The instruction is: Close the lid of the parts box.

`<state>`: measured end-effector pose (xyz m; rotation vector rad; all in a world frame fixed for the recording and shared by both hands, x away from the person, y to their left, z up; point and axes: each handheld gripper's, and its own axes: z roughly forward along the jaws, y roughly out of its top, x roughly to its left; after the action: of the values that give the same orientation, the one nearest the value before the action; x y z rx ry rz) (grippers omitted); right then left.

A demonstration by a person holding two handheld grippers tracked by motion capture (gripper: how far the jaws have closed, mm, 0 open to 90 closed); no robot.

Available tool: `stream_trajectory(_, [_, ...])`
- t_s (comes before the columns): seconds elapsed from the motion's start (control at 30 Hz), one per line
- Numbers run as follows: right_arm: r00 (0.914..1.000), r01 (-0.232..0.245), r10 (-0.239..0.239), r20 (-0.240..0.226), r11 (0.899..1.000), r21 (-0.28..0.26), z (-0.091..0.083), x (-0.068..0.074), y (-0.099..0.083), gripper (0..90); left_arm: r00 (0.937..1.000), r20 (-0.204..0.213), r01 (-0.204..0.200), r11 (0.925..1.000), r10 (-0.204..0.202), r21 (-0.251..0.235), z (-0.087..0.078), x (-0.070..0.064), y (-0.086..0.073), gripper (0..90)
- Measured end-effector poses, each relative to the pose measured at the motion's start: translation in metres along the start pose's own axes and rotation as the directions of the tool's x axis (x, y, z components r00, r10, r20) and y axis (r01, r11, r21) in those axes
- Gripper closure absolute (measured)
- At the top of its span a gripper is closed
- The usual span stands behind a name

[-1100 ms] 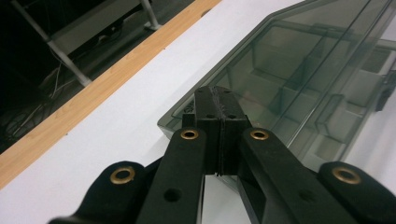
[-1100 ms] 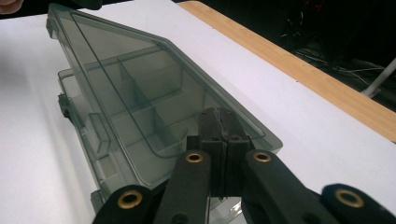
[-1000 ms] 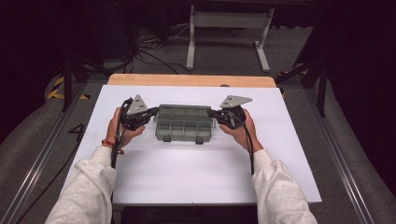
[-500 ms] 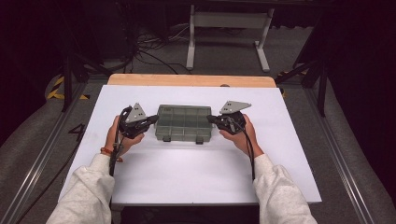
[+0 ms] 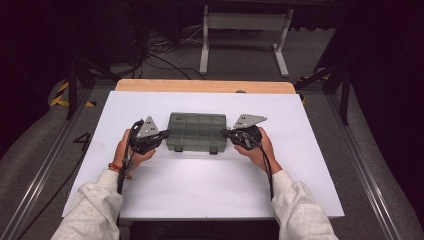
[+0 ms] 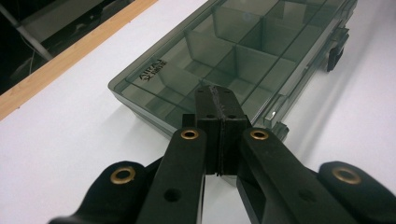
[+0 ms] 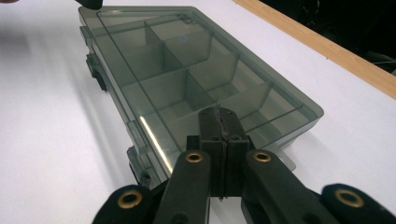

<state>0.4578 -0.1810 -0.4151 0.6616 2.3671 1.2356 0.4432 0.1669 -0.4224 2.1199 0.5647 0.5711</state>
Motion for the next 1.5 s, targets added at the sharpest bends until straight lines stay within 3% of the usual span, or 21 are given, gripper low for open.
stream_trajectory(0.47, [0.9999, -0.013, 0.013, 0.002, 1.000, 0.008, 0.002, 0.004, -0.010, 90.0, 0.9999, 0.006, 0.010, 0.9999, -0.010, 0.004, 0.004, -0.002, -0.006, 90.0])
stream_trajectory(1.0, [0.9999, 0.012, -0.012, -0.009, 1.000, 0.016, 0.006, 0.012, -0.010, 90.0, 0.9999, 0.013, 0.005, 0.9998, -0.005, 0.017, 0.008, -0.002, -0.010, 89.9])
stream_trajectory(1.23, [0.9999, 0.006, -0.006, -0.008, 1.000, 0.011, 0.005, 0.013, -0.012, 90.0, 0.9999, 0.013, 0.002, 1.0000, -0.002, 0.004, 0.009, -0.003, -0.013, 89.8])
stream_trajectory(1.5, [0.9999, -0.012, 0.012, -0.008, 1.000, -0.004, 0.005, 0.013, -0.013, 90.0, 0.9995, 0.017, 0.029, 0.9992, -0.028, -0.026, 0.008, 0.001, -0.019, 89.5])
